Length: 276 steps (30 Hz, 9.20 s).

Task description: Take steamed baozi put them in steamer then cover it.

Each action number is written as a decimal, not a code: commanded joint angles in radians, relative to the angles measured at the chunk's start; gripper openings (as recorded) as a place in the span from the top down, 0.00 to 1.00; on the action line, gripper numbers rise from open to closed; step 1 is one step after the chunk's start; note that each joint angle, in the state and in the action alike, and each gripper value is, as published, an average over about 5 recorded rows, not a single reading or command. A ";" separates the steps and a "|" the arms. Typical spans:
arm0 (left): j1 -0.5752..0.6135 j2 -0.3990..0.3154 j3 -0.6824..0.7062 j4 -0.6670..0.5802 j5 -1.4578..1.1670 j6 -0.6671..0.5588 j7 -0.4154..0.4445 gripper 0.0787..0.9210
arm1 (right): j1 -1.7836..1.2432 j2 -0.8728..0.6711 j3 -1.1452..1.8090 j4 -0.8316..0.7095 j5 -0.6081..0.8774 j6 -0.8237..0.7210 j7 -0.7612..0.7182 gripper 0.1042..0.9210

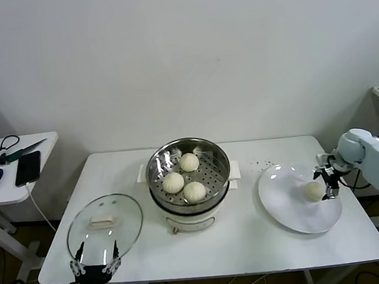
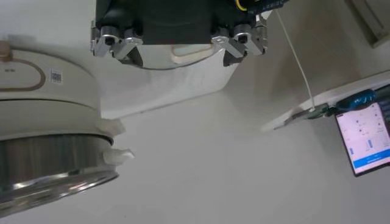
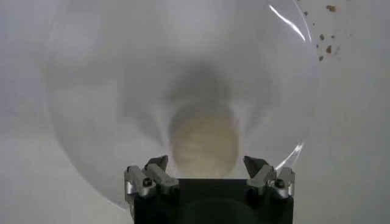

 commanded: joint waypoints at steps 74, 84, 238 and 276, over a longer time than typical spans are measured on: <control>-0.028 0.067 0.061 -0.016 -0.057 -0.008 0.038 0.12 | 0.753 0.640 -1.076 0.226 1.069 -0.344 0.222 0.28; -0.027 0.060 0.060 -0.007 -0.060 -0.005 0.033 0.12 | 0.719 0.618 -1.061 0.225 1.019 -0.344 0.223 0.27; -0.439 0.163 -0.001 0.353 1.217 0.060 -0.132 0.88 | -1.103 0.252 1.105 0.656 0.570 0.147 0.879 0.12; -0.847 0.313 0.841 0.008 1.353 0.817 0.389 0.91 | -1.001 0.247 1.069 0.528 0.538 0.173 0.858 0.12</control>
